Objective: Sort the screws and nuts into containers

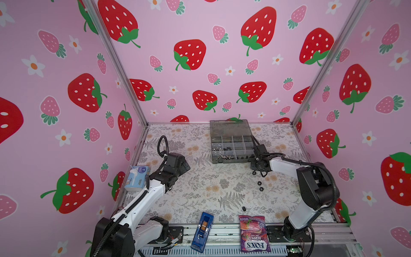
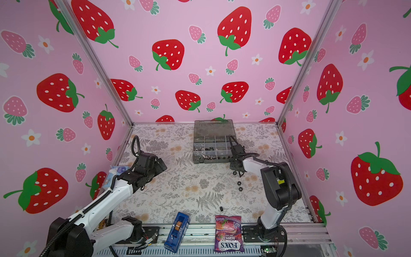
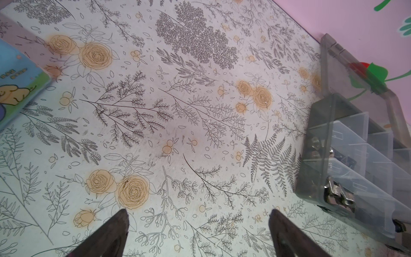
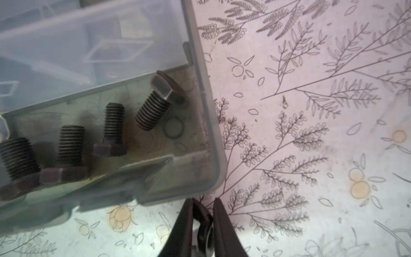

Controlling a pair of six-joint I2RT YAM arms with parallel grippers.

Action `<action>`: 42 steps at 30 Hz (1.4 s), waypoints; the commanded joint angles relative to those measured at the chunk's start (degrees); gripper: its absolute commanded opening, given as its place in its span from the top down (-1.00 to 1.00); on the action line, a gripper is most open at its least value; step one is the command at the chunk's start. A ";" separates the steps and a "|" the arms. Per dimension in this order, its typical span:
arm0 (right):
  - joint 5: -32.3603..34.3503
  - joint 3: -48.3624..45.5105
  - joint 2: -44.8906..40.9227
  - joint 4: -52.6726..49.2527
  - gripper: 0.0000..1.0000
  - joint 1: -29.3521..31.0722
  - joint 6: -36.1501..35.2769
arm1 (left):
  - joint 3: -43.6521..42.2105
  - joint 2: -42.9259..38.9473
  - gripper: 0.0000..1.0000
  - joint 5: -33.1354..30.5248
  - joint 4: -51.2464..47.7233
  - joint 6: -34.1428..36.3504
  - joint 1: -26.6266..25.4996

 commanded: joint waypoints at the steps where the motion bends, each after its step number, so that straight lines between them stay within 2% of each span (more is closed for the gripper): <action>1: -0.17 -1.90 -0.76 -3.48 0.56 -0.25 0.48 | 0.00 0.06 -0.98 -0.49 -0.50 -0.77 0.33; 20: 0.27 -3.09 -1.58 -5.30 0.50 -0.22 1.78 | 0.40 0.15 -0.99 -0.46 -0.47 -0.72 0.33; 29: 0.73 -4.86 -2.79 -6.66 0.36 -0.05 4.10 | 0.58 0.43 -0.99 -0.49 -0.44 -0.58 0.34; 36: 0.45 -6.10 -4.25 -6.58 0.42 0.12 4.61 | 0.67 0.53 -0.99 -0.44 -0.42 -0.58 0.38; 42: 0.27 -6.31 -4.64 -6.09 0.60 0.17 3.84 | 0.39 0.42 -0.98 -0.36 -0.23 -0.76 0.36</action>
